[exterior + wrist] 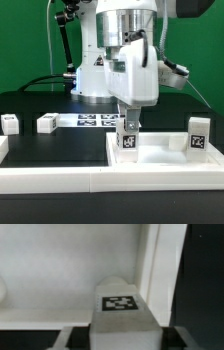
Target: Assemble square table
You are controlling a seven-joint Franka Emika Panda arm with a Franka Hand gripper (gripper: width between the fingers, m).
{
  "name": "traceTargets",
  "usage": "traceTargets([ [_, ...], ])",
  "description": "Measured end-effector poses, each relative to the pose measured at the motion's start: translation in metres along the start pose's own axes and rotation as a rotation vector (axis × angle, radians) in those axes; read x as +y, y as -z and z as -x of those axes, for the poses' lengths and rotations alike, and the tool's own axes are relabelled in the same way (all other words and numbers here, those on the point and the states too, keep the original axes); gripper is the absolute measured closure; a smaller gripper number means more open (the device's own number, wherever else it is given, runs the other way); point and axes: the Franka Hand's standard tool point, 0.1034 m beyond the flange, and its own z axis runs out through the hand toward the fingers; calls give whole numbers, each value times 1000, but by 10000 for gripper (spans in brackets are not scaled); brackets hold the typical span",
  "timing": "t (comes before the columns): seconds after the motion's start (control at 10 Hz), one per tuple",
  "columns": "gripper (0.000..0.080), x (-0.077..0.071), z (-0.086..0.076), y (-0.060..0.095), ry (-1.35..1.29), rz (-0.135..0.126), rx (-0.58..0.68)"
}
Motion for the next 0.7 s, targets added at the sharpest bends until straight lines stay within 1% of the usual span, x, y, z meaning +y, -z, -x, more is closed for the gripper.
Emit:
traceTargets([
  [0.1,509,0,2,0,-65,-17,6],
  [0.2,509,-1,2,0,-138,-22,8],
  [0.7,504,2,-1,0,-445,-24,26],
])
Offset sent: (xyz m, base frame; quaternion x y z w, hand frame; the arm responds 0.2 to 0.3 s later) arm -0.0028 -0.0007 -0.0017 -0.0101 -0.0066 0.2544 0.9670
